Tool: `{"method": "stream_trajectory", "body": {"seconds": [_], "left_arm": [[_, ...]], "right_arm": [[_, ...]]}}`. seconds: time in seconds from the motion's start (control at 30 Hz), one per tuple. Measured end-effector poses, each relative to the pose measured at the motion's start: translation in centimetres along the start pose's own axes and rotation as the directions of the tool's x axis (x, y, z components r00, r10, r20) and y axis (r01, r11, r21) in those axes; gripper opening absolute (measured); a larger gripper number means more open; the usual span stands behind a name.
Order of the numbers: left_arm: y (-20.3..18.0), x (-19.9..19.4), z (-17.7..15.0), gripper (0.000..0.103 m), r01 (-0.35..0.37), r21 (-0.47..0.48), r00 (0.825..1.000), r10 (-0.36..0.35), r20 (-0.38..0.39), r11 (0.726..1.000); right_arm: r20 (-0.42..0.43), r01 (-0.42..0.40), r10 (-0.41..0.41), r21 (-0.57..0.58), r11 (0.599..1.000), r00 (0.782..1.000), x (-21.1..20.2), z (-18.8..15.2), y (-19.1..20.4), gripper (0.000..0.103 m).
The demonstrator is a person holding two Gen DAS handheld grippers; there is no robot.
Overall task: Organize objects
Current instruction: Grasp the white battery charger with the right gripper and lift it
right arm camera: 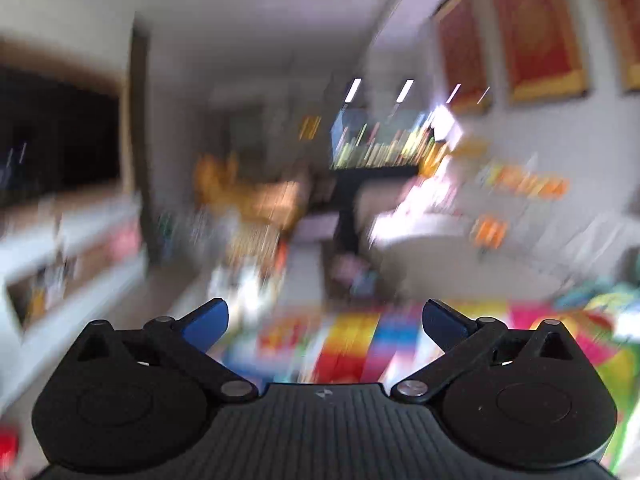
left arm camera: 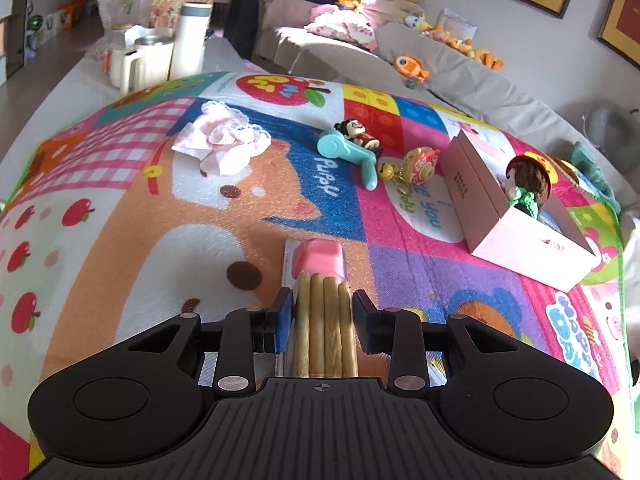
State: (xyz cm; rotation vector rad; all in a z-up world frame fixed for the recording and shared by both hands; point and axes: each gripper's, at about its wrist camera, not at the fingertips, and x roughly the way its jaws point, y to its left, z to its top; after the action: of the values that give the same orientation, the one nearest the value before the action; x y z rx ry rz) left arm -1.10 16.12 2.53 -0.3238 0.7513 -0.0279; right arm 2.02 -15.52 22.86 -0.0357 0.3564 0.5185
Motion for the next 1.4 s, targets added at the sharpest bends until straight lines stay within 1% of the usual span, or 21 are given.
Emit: {"method": "stream_trajectory", "body": {"seconds": [0.07, 0.17, 0.3, 0.37, 0.43, 0.5, 0.53, 0.6, 0.67, 0.73, 0.9, 0.97, 1.03, 1.1, 1.13, 1.17, 1.2, 1.27, 1.3, 1.33, 1.4], "left_arm": [[0.5, -0.1, 0.2, 0.036, -0.015, 0.004, 1.0, 0.015, 0.001, 1.0], [1.1, -0.2, 0.5, 0.036, -0.032, 0.02, 0.999, 0.032, -0.003, 0.999], [1.3, -0.1, 0.8, 0.036, -0.029, 0.026, 1.0, 0.029, -0.011, 0.999], [1.1, 0.0, 0.8, 0.037, -0.04, 0.034, 0.999, 0.04, -0.011, 0.999], [0.7, 0.2, 0.8, 0.037, -0.051, 0.047, 0.999, 0.051, -0.012, 0.998], [0.4, 0.4, 0.9, 0.037, -0.054, 0.063, 0.998, 0.055, -0.017, 0.997], [0.2, 0.5, 0.9, 0.037, -0.052, 0.069, 0.998, 0.054, -0.02, 0.996], [-0.2, 0.8, 1.0, 0.037, -0.045, 0.078, 0.999, 0.047, -0.026, 0.996], [-1.0, 1.2, 1.1, 0.037, -0.036, 0.094, 0.999, 0.039, -0.032, 0.995], [-2.2, 1.8, 1.1, 0.037, -0.016, 0.113, 0.999, 0.021, -0.043, 0.993], [-6.7, 3.3, 0.6, 0.037, 0.069, 0.178, 0.994, -0.053, -0.091, 0.982], [-8.5, 3.8, 0.2, 0.037, 0.103, 0.196, 0.99, -0.081, -0.115, 0.975], [-10.1, 4.0, -0.3, 0.037, 0.123, 0.225, 0.987, -0.095, -0.132, 0.966], [-11.3, 4.1, -0.8, 0.037, 0.136, 0.246, 0.984, -0.102, -0.145, 0.96], [-11.6, 4.1, -1.0, 0.037, 0.134, 0.255, 0.984, -0.1, -0.144, 0.957], [-11.9, 4.1, -1.3, 0.037, 0.127, 0.264, 0.986, -0.093, -0.139, 0.956], [-12.0, 4.1, -1.4, 0.038, 0.121, 0.269, 0.987, -0.087, -0.135, 0.955], [-11.7, 4.6, -1.6, 0.04, 0.12, 0.246, 0.985, -0.084, -0.151, 0.962], [-11.5, 4.4, -1.7, 0.041, 0.126, 0.238, 0.985, -0.094, -0.142, 0.963], [-11.5, 4.4, -1.7, 0.041, 0.129, 0.237, 0.985, -0.097, -0.14, 0.963], [-11.5, 4.4, -1.8, 0.041, 0.126, 0.242, 0.986, -0.093, -0.141, 0.962]], "right_arm": [[-0.158, -0.049, 0.042, -0.039, 0.998, 0.987, 4.2, -4.3, 1.7, 0.103], [-0.337, -0.144, 0.11, -0.078, 0.986, 0.935, 8.4, -10.3, 4.9, 0.103], [-0.455, -0.261, 0.2, -0.073, 0.963, 0.868, 10.6, -15.5, 9.1, 0.103], [-0.479, -0.293, 0.212, -0.1, 0.951, 0.852, 10.9, -17.2, 11.6, 0.103], [-0.484, -0.292, 0.178, -0.172, 0.941, 0.857, 11.4, -18.5, 13.5, 0.102], [-0.494, -0.298, 0.149, -0.237, 0.925, 0.857, 11.8, -19.6, 14.0, 0.087], [-0.512, -0.31, 0.15, -0.243, 0.919, 0.846, 11.9, -20.0, 13.8, 0.078], [-0.521, -0.315, 0.159, -0.227, 0.922, 0.839, 11.0, -19.6, 12.3, 0.078], [-0.513, -0.291, 0.135, -0.237, 0.927, 0.848, 10.3, -19.5, 10.4, 0.078], [-0.507, -0.236, 0.083, -0.246, 0.94, 0.858, 9.8, -19.5, 7.9, 0.078], [-0.517, -0.13, -0.014, -0.241, 0.962, 0.856, 8.2, -19.4, 1.2, 0.079], [-0.509, -0.075, -0.075, -0.267, 0.961, 0.858, 7.6, -19.6, -0.8, 0.085], [-0.494, -0.017, -0.146, -0.31, 0.951, 0.857, 7.0, -19.8, -2.4, 0.086], [-0.446, 0.085, -0.267, -0.387, 0.918, 0.854, 6.3, -20.0, -3.9, 0.086], [-0.414, 0.148, -0.336, -0.422, 0.894, 0.846, 6.2, -20.1, -4.6, 0.086], [-0.397, 0.194, -0.375, -0.425, 0.884, 0.838, 5.8, -20.1, -5.4, 0.086], [-0.399, 0.215, -0.371, -0.384, 0.898, 0.839, 5.5, -19.8, -6.3, 0.086], [-0.422, 0.196, -0.276, -0.223, 0.955, 0.864, 4.8, -18.9, -7.9, 0.086], [-0.427, 0.178, -0.222, -0.142, 0.974, 0.877, 4.4, -18.5, -8.4, 0.086], [-0.422, 0.16, -0.178, -0.079, 0.984, 0.889, 4.2, -18.2, -8.6, 0.086], [-0.396, 0.14, -0.141, -0.032, 0.99, 0.908, 4.3, -18.0, -8.3, 0.086]]}}
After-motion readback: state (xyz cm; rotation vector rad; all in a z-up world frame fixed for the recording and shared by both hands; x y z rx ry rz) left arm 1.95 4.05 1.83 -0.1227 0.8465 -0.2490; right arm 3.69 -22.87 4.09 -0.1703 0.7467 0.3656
